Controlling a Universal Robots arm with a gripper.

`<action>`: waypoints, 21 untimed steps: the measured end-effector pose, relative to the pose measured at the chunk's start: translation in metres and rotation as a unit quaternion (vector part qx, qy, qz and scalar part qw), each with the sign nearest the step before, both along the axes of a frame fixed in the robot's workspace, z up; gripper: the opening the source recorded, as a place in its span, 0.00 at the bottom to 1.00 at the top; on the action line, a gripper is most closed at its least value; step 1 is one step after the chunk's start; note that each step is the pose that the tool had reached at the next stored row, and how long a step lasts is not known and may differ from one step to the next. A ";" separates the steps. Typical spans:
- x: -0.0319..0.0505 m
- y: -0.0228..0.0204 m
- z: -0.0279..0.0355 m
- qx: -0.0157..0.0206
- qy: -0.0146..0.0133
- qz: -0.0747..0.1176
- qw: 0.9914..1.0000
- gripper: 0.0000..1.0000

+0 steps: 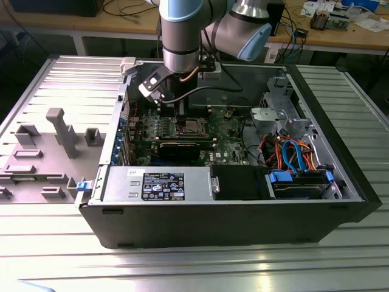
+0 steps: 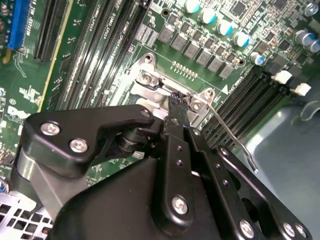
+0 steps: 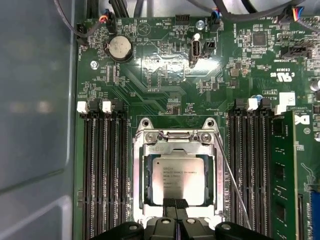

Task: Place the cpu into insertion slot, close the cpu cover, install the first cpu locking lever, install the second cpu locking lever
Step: 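Close the cpu cover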

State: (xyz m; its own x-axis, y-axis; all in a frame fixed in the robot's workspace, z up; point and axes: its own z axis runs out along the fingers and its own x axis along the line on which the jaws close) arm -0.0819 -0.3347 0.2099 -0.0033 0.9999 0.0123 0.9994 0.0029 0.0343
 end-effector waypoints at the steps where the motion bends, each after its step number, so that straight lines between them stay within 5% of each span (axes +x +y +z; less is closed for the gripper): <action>1: 0.0001 0.0000 0.0000 0.000 0.000 0.000 1.000 0.11; 15: 0.0015 -0.0001 0.0001 0.000 0.000 0.000 1.000 0.11; 21: 0.0155 -0.0001 -0.0003 0.000 0.000 0.000 1.000 0.11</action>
